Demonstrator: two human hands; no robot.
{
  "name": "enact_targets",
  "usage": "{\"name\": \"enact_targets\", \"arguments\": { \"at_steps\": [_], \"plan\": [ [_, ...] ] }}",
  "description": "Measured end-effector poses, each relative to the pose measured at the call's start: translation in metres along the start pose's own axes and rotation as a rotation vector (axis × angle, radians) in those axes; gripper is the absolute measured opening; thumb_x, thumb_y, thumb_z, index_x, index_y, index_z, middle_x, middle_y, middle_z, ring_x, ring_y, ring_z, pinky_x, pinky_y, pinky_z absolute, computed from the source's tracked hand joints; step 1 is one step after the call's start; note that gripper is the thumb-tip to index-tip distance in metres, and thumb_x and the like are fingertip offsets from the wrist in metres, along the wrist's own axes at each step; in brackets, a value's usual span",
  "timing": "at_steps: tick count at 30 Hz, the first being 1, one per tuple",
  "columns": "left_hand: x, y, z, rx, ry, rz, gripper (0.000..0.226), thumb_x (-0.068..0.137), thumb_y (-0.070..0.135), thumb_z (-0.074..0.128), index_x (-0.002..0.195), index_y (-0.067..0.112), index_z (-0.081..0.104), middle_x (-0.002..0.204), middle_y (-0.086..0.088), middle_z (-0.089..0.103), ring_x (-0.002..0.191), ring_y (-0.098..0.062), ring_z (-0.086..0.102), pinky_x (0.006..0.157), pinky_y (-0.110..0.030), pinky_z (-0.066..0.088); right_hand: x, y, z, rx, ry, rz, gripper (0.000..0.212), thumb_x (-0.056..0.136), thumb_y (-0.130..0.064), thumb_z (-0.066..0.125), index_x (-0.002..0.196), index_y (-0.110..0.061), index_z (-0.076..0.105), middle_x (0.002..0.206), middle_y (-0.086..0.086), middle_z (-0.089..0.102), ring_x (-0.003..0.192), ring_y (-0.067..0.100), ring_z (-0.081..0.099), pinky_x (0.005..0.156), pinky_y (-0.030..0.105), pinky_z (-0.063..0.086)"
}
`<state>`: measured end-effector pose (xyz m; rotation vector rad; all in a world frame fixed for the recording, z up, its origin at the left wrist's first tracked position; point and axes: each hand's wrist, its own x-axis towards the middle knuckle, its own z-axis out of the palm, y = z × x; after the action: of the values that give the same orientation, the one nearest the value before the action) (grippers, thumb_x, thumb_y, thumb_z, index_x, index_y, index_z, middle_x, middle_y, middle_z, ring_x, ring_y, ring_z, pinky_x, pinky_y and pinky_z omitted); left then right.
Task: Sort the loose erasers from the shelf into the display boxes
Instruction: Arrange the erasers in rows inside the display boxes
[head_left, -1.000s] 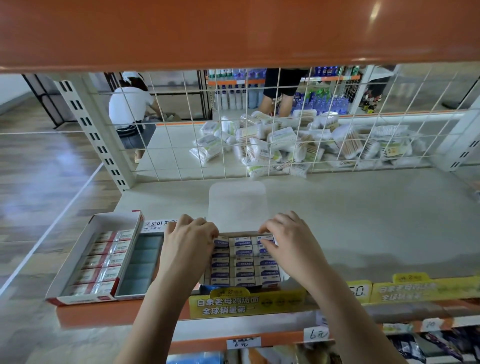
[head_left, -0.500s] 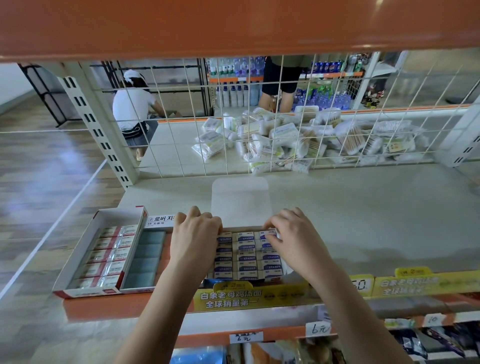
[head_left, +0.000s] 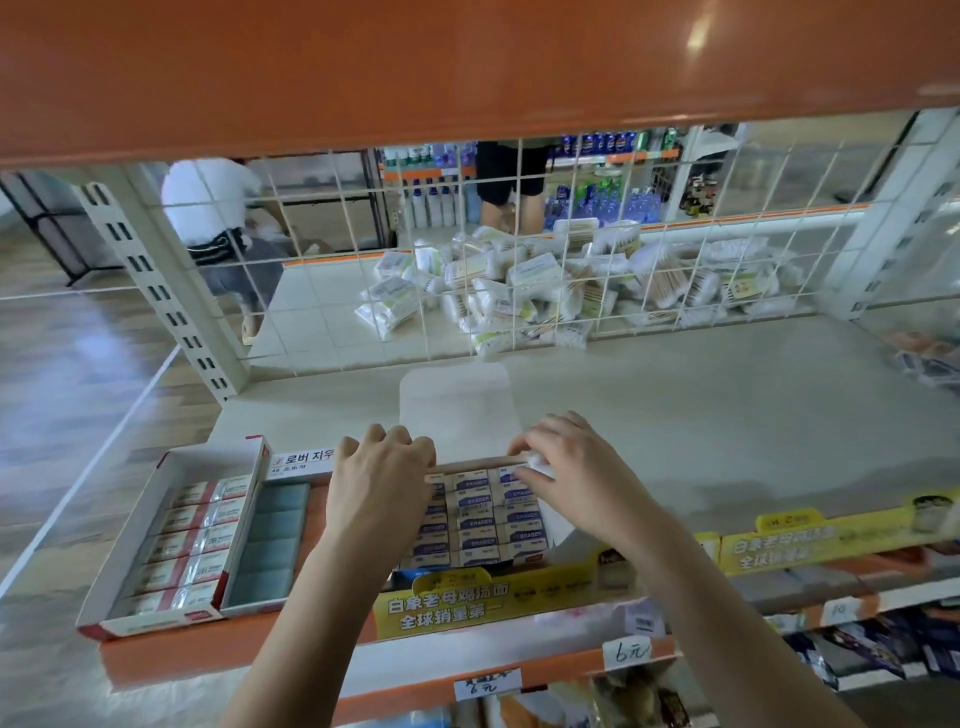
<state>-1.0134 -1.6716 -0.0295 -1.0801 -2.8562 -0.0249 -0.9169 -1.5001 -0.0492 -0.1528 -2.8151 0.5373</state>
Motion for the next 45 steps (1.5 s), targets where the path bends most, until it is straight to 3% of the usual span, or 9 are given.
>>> {"name": "enact_targets", "arguments": {
  "at_steps": [8,15,22,28,34,39,45],
  "plan": [
    [0.053,0.083,-0.028,-0.018,0.044,0.359,0.034,0.095,0.044,0.042,0.121,0.027,0.053,0.123,0.003,0.053,0.116,-0.019,0.044,0.096,-0.033,0.032,-0.012,0.049,-0.059,-0.076,0.013,0.178,0.030,0.093,-0.031,0.052,0.121,-0.021,0.055,0.124,-0.004,0.051,0.122,0.013,0.038,0.098,0.026,0.035],
    [0.092,0.221,-0.028,0.018,0.006,0.677,0.037,0.095,0.043,0.041,0.124,0.022,0.051,0.124,-0.001,0.052,0.119,-0.022,0.043,0.099,-0.037,0.032,-0.073,0.134,-0.112,-0.281,-0.045,0.478,0.038,0.093,-0.028,0.052,0.130,-0.020,0.047,0.133,0.001,0.046,0.125,0.019,0.038,0.101,0.032,0.036],
    [0.106,0.364,-0.011,-0.053,-0.054,0.879,0.039,0.092,0.045,0.046,0.126,0.024,0.048,0.127,-0.002,0.050,0.120,-0.022,0.043,0.096,-0.038,0.035,-0.152,0.222,-0.164,-0.305,-0.153,0.737,0.044,0.094,-0.024,0.050,0.137,-0.017,0.040,0.139,0.006,0.039,0.128,0.025,0.038,0.103,0.037,0.035],
    [0.124,0.460,0.004,-0.063,-0.091,0.903,0.040,0.092,0.040,0.048,0.127,0.022,0.047,0.129,-0.003,0.049,0.120,-0.023,0.043,0.096,-0.039,0.036,-0.200,0.294,-0.200,-0.301,-0.266,0.869,0.050,0.099,-0.026,0.042,0.145,-0.016,0.026,0.148,0.005,0.026,0.133,0.024,0.034,0.105,0.041,0.037],
    [0.162,0.514,0.018,-0.077,-0.149,0.800,0.033,0.091,0.025,0.048,0.124,0.022,0.050,0.128,-0.003,0.051,0.119,-0.023,0.047,0.096,-0.036,0.037,-0.223,0.350,-0.221,-0.291,-0.211,0.825,0.047,0.100,-0.022,0.038,0.145,-0.012,0.027,0.150,0.004,0.025,0.137,0.019,0.027,0.106,0.032,0.030],
    [0.180,0.533,0.030,-0.118,-0.123,0.732,0.037,0.089,0.018,0.050,0.125,0.025,0.050,0.124,-0.003,0.055,0.117,-0.022,0.049,0.093,-0.035,0.040,-0.215,0.388,-0.211,-0.304,-0.095,0.803,0.034,0.095,-0.019,0.045,0.129,-0.015,0.048,0.131,0.008,0.049,0.118,0.028,0.048,0.096,0.041,0.043],
    [0.188,0.546,0.047,-0.153,-0.055,0.725,0.032,0.088,0.014,0.051,0.120,0.018,0.052,0.120,-0.003,0.055,0.117,-0.022,0.048,0.089,-0.033,0.043,-0.187,0.416,-0.200,-0.244,0.048,0.819,0.019,0.092,-0.020,0.050,0.105,-0.008,0.057,0.107,0.012,0.061,0.098,0.028,0.061,0.074,0.034,0.049]
  ]
}}
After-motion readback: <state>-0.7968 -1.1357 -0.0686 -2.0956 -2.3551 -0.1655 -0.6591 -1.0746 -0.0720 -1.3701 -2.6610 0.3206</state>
